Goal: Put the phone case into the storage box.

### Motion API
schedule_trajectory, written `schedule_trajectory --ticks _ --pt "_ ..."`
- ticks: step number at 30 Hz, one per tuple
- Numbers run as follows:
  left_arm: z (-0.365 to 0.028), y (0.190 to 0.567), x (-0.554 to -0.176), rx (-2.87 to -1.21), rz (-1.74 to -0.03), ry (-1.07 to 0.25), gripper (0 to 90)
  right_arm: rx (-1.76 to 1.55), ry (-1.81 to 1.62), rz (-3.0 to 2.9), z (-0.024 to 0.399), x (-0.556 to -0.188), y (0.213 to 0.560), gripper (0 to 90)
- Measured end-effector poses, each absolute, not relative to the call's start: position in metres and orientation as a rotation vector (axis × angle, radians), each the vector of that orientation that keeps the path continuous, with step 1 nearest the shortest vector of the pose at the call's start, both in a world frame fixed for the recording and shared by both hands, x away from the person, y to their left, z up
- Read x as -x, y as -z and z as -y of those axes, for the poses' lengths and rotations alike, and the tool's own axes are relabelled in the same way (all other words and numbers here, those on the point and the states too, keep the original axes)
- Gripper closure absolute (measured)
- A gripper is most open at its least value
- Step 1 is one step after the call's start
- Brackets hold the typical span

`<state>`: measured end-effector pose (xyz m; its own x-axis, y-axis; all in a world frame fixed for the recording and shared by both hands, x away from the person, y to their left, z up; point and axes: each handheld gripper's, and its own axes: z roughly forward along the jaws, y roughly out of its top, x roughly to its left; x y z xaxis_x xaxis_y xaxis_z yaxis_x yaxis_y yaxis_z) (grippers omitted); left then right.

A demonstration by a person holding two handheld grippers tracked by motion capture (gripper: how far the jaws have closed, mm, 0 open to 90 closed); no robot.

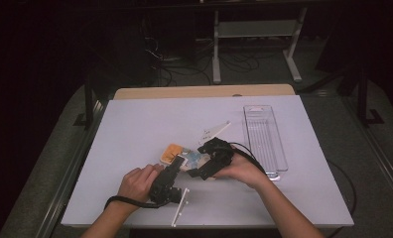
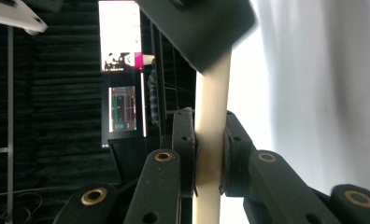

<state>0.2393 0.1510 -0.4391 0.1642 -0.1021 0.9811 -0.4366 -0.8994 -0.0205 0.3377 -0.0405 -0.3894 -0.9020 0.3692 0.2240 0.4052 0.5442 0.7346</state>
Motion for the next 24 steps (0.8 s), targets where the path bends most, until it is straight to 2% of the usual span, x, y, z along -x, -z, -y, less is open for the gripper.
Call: schedule_trajectory --ticks 2,15,24 --pt "-0.152 0.439 -0.24 -2.183 0.515 -1.809 79.0 0.69 1.326 2.711 0.043 -0.338 0.388 2.3" --pt "-0.169 0.434 -0.25 -2.237 0.423 -1.812 79.0 0.75 1.431 2.754 0.078 -0.338 0.373 2.3" --pt "-0.178 0.43 -0.254 -2.253 0.381 -1.824 79.0 0.833 1.424 2.774 0.101 -0.331 0.375 2.3"
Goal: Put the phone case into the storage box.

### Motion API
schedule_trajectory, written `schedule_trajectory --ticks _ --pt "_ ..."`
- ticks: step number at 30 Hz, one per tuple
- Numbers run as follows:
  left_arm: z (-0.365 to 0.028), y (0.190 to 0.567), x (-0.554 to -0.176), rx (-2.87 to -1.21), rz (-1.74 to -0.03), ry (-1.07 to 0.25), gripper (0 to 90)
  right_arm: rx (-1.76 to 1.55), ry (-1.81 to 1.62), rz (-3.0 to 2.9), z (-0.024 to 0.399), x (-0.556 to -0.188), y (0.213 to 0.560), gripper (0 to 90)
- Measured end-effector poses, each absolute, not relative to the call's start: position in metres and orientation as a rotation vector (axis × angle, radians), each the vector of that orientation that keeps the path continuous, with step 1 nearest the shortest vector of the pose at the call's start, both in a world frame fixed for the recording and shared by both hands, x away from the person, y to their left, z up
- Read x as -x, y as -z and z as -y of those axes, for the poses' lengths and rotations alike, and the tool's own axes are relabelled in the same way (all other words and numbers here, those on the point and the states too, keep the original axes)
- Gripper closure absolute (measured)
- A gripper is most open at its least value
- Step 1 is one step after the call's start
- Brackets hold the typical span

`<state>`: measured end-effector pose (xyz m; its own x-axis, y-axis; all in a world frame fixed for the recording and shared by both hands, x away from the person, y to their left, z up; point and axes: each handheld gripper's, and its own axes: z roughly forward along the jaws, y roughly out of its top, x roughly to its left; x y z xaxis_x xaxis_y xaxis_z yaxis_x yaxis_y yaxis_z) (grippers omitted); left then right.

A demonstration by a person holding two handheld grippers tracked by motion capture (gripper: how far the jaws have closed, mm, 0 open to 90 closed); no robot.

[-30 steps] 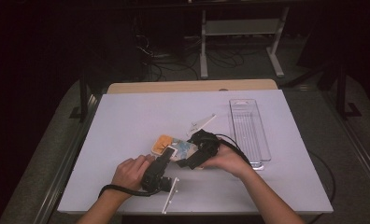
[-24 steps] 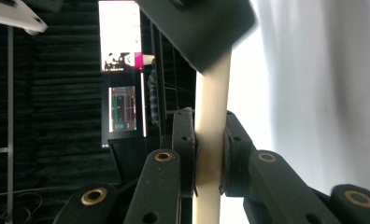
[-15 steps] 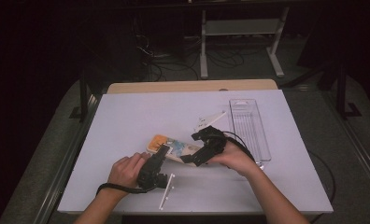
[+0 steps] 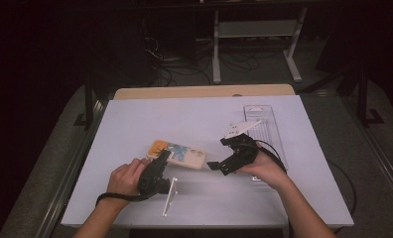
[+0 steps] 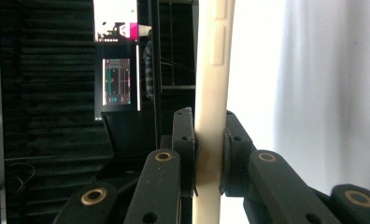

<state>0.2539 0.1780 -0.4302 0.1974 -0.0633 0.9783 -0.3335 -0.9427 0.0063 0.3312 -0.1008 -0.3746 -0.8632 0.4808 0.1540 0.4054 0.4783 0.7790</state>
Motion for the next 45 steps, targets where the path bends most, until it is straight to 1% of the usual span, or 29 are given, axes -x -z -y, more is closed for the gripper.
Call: schedule_trajectory --ticks 16,31,40,45 --pt "-0.182 0.428 -0.254 -2.257 0.339 -1.821 79.0 -0.824 -1.361 -2.534 0.134 -0.323 0.385 2.4" --pt "-0.182 0.428 -0.254 -2.269 0.319 -1.794 79.0 -0.86 -1.393 -2.529 0.138 -0.33 0.39 2.5" --pt "-0.184 0.426 -0.256 -2.28 0.247 -1.741 79.0 -0.851 -1.382 -2.527 0.138 -0.329 0.391 4.1" --pt "-0.185 0.425 -0.258 -2.296 0.196 -1.688 79.0 -0.856 -1.381 -2.535 0.137 -0.329 0.391 4.2"
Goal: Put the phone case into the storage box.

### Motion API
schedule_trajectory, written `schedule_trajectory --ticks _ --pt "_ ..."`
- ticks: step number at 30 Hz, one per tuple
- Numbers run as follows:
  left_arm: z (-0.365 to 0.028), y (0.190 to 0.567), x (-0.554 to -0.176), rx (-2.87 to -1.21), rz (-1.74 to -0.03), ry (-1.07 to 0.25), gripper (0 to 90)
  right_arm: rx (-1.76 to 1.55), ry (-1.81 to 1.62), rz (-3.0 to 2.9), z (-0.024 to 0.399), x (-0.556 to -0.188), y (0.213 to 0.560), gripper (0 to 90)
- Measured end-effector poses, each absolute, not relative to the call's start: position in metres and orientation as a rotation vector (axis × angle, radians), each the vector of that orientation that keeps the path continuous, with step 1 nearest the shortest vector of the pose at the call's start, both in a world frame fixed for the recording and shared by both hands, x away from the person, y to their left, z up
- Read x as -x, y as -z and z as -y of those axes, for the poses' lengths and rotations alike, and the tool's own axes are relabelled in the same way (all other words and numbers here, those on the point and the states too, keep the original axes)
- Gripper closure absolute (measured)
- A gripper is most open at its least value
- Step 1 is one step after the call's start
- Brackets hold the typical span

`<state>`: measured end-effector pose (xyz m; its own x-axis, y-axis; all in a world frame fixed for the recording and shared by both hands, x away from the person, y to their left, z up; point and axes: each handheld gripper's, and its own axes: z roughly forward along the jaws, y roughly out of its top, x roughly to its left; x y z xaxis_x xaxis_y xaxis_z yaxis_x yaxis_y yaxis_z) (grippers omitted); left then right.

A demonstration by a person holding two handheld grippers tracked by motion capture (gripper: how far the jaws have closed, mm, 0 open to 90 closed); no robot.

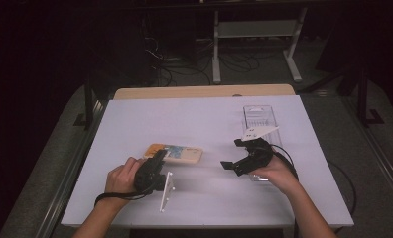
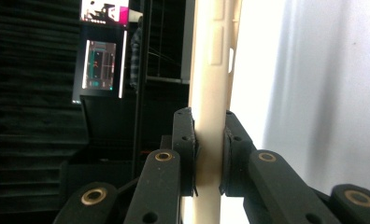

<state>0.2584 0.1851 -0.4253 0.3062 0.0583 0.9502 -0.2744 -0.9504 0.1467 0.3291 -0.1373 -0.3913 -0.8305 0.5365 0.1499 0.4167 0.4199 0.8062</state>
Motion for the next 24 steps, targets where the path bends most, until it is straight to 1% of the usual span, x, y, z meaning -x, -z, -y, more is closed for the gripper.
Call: schedule_trajectory --ticks 5,20,24 --pt "-0.187 0.424 -0.261 -2.279 0.113 -1.613 79.0 -0.852 -1.378 -2.536 0.137 -0.329 0.392 4.2" --pt "-0.188 0.417 -0.266 -2.298 -0.086 -1.451 79.0 -0.862 -1.385 -2.549 0.137 -0.331 0.392 3.5" --pt "-0.188 0.415 -0.266 -2.298 -0.117 -1.416 79.0 -0.863 -1.383 -2.553 0.137 -0.33 0.392 3.6"
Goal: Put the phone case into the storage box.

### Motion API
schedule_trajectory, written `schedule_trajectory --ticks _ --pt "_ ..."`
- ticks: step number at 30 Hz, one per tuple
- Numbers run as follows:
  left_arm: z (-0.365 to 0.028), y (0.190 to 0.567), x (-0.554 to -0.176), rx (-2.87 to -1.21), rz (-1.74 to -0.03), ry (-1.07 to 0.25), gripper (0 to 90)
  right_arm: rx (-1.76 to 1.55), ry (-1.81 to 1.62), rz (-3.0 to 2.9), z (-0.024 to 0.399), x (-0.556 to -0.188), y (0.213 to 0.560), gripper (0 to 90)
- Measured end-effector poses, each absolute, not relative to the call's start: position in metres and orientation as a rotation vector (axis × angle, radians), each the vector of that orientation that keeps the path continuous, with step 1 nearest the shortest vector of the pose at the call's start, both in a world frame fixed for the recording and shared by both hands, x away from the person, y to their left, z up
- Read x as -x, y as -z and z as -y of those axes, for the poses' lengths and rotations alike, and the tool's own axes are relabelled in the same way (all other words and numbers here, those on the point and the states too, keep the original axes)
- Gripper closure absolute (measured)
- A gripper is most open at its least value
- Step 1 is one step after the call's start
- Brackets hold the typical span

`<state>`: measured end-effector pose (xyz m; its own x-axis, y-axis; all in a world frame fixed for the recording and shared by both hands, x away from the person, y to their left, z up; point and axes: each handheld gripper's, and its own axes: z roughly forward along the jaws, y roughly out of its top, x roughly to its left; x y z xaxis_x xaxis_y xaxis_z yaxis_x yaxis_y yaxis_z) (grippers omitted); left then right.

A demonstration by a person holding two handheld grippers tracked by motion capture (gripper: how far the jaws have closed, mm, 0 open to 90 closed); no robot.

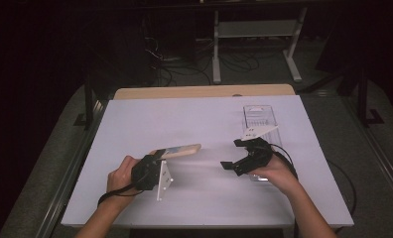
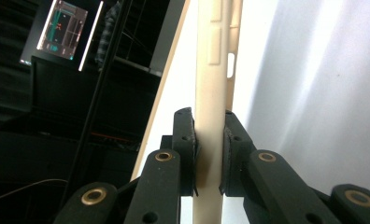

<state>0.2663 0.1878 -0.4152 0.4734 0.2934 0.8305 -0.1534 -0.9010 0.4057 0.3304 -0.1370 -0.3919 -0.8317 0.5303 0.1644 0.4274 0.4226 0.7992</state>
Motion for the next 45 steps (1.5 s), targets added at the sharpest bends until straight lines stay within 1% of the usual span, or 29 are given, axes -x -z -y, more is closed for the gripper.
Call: schedule_trajectory --ticks 18,22,35,45 --pt "-0.193 0.408 -0.272 -2.29 -0.244 -1.261 79.0 -0.866 -1.382 -2.555 0.137 -0.331 0.392 3.7" --pt "-0.195 0.408 -0.274 -2.273 -0.306 -1.19 79.0 -0.864 -1.379 -2.555 0.137 -0.331 0.392 3.7" --pt "-0.201 0.403 -0.279 -2.235 -0.425 -1.048 79.0 -0.867 -1.376 -2.554 0.137 -0.331 0.392 3.8" --pt "-0.206 0.401 -0.284 -2.168 -0.542 -0.921 79.0 -0.869 -1.376 -2.555 0.137 -0.331 0.392 4.0"
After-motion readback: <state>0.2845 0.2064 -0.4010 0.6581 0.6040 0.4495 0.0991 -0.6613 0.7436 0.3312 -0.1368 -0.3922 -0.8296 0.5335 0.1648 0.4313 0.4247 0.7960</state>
